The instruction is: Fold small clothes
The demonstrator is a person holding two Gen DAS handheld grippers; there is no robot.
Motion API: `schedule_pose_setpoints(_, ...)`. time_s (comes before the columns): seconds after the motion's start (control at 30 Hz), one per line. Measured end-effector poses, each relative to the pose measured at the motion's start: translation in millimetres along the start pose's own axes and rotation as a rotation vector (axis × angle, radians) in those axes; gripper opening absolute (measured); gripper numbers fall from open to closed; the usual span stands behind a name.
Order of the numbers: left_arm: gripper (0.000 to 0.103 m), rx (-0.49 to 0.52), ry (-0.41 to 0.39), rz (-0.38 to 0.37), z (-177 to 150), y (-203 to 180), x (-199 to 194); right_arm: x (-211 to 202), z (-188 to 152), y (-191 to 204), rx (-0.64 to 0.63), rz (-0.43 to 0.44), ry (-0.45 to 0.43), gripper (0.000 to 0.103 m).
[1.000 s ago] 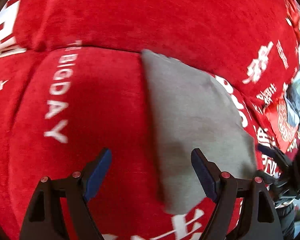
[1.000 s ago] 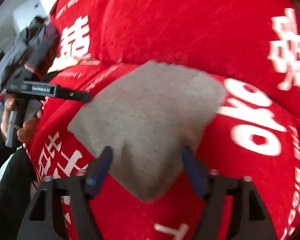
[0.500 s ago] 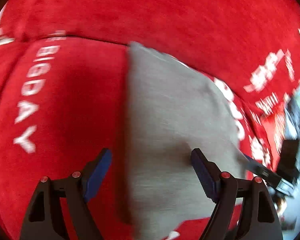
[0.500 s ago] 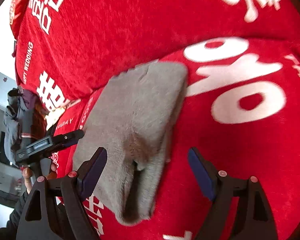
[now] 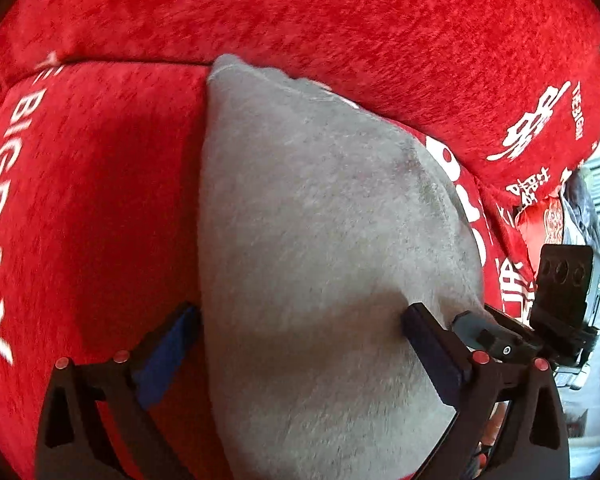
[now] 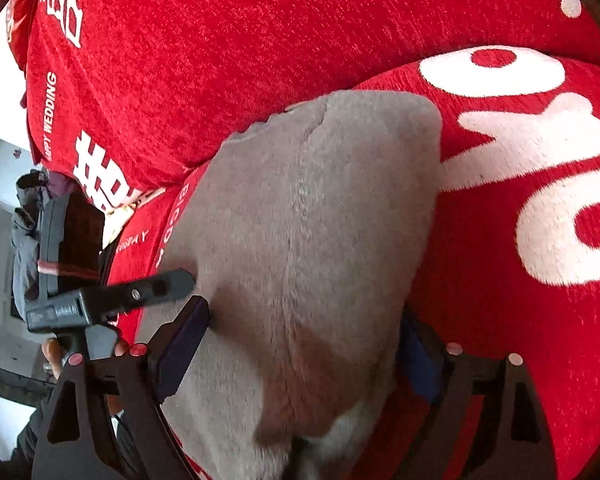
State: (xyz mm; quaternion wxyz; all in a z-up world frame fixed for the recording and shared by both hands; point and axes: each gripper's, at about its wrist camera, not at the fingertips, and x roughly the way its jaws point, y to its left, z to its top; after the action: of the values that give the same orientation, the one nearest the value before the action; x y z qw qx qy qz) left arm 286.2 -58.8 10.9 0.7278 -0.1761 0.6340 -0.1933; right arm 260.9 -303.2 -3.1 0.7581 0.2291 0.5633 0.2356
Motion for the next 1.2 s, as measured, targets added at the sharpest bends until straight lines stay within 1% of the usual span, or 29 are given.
schedule_pose_setpoints(0.17, 0.102, 0.011, -0.001, -0.002, 8, -9, 7, 3, 4, 2, 0.006, -0.003, -0.014, 0.089)
schedule_pose_setpoints(0.2, 0.102, 0.006, -0.007, -0.008, 8, -9, 7, 3, 4, 3, 0.0, -0.01, -0.019, 0.084)
schedule_pose_setpoints(0.23, 0.101, 0.008, -0.014, -0.009, 8, -9, 6, 2, 3, 4, -0.006, -0.018, -0.024, 0.077)
schedule_pose_setpoints(0.27, 0.089, 0.014, -0.021, -0.004, 6, -10, 6, 2, 3, 4, -0.012, -0.026, -0.027, 0.073)
schedule_pose_setpoints(0.3, 0.079, 0.041, -0.03, 0.016, 4, -12, 4, 2, 3, 4, -0.015, -0.028, -0.03, 0.064)
schedule_pose_setpoints(0.33, 0.075, 0.055, -0.038, 0.026, 3, -14, 2, 0, 3, 4, -0.018, -0.025, -0.034, 0.054)
schedule_pose_setpoints(0.37, 0.065, 0.059, -0.045, 0.027, 2, -15, 0, -1, 3, 4, -0.024, -0.026, -0.038, 0.051)
schedule_pose_setpoints(0.4, 0.058, 0.06, -0.051, 0.026, 1, -14, -3, -3, 3, 6, -0.034, -0.025, -0.044, 0.047)
schedule_pose_setpoints(0.5, 0.05, 0.058, -0.057, 0.03, 0, -14, -9, -7, 1, 17, -0.084, -0.049, -0.056, 0.043)
schedule_pose_setpoints(0.6, 0.047, 0.07, -0.071, 0.053, -4, -20, -15, -10, -1, 34, -0.14, -0.086, -0.068, 0.041)
schedule_pose_setpoints(0.7, 0.047, 0.067, -0.074, 0.056, -11, -24, -23, -19, -5, 48, -0.169, -0.086, -0.084, 0.038)
schedule_pose_setpoints(0.83, 0.047, 0.076, -0.074, 0.049, -27, -28, -39, -33, -19, 65, -0.202, -0.09, -0.088, 0.037)
schedule_pose_setpoints(1.0, 0.047, 0.1, -0.083, 0.051, -61, -35, -69, -53, -45, 82, -0.226, -0.088, -0.09, 0.037)
schedule_pose_setpoints(1.2, 0.047, 0.1, -0.098, 0.045, -108, -38, -97, -73, -88, 111, -0.249, -0.083, -0.1, 0.037)
